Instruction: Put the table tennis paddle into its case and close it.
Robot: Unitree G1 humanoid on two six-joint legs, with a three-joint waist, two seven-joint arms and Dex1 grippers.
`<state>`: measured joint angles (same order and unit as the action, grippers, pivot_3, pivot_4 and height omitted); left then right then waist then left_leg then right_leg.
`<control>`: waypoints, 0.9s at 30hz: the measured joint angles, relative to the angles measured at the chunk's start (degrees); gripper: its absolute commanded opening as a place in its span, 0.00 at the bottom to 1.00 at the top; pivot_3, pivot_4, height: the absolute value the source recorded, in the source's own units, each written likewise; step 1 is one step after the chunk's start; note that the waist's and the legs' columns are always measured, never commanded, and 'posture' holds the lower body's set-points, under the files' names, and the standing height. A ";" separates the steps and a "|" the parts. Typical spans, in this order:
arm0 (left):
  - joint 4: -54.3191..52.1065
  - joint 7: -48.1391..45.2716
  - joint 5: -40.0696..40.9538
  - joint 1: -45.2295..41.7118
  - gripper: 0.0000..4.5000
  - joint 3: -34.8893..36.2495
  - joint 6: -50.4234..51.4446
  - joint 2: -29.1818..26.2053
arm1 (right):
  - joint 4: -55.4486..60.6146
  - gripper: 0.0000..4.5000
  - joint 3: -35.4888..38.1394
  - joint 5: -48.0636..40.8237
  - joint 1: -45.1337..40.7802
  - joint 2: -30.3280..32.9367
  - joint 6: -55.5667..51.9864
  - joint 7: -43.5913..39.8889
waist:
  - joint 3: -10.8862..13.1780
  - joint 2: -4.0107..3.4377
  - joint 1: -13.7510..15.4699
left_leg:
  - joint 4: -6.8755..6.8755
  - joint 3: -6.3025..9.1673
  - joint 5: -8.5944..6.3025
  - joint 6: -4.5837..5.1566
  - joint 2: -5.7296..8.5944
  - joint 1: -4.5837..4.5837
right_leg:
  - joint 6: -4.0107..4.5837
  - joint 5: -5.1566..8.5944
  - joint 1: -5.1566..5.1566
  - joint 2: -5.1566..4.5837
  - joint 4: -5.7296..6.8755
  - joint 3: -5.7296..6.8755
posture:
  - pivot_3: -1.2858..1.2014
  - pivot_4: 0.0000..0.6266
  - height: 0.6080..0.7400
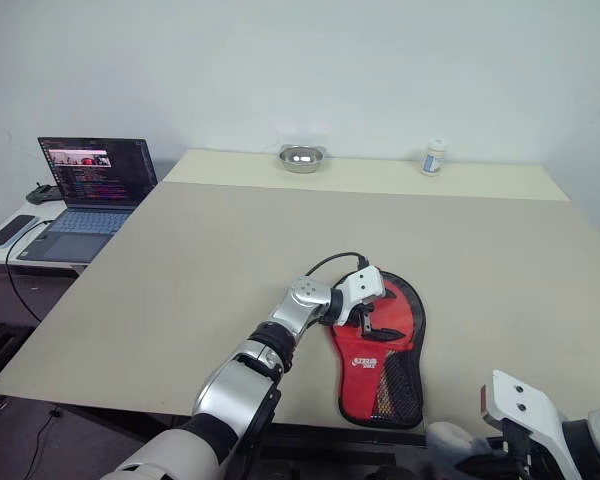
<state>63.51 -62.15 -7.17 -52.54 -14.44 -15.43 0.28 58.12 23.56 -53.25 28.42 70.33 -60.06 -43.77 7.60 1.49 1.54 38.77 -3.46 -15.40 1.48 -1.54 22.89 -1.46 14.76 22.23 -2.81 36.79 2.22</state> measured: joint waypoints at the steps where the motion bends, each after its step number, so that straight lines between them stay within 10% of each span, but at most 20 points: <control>1: 0.00 0.01 0.00 -0.01 1.00 -0.06 -0.02 0.00 | 0.00 0.00 -0.01 -0.05 0.51 0.20 0.44 0.14 | 0.00 -0.01 0.01 | 0.00 0.03 0.00 0.00 0.01 0.00 | -0.01 0.01 -0.01 0.00 0.01 0.03 | 0.52 0.24 1.00; 11: -0.01 0.22 0.00 -0.04 1.00 -0.34 -0.13 -0.01 | -0.03 0.00 -2.37 1.58 2.70 -0.19 3.67 0.73 | 0.01 0.01 0.00 | -0.01 0.14 0.00 -0.01 0.02 0.00 | -0.04 0.04 -0.05 -0.04 -0.01 0.15 | 0.52 0.24 1.00; 24: -0.10 0.40 -0.01 -0.03 1.00 -0.37 -0.27 -0.09 | -1.02 0.97 -1.04 -0.28 -0.10 -1.51 3.08 -2.61 | 0.07 0.09 -0.08 | -0.01 0.15 -0.01 -0.01 0.01 0.00 | 0.00 0.07 -0.03 -0.10 -0.02 0.17 | 0.52 0.24 1.00; 27: -0.99 -0.04 0.07 0.27 1.00 -0.37 -0.28 -0.40 | -4.15 0.97 0.91 -2.00 -6.77 -2.77 3.36 -2.03 | 0.12 0.12 -0.18 | -0.01 0.13 -0.01 -0.01 0.01 -0.01 | 0.03 0.09 -0.01 -0.12 -0.04 0.17 | 0.52 0.24 1.00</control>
<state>62.52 -62.19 -7.11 -52.27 -14.81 -15.72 -0.13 53.97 24.47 -55.25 21.66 67.55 -56.71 -45.80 7.72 1.61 1.36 38.75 -3.33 -15.41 1.46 -1.53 22.87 -1.42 14.85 22.22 -2.94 36.75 2.39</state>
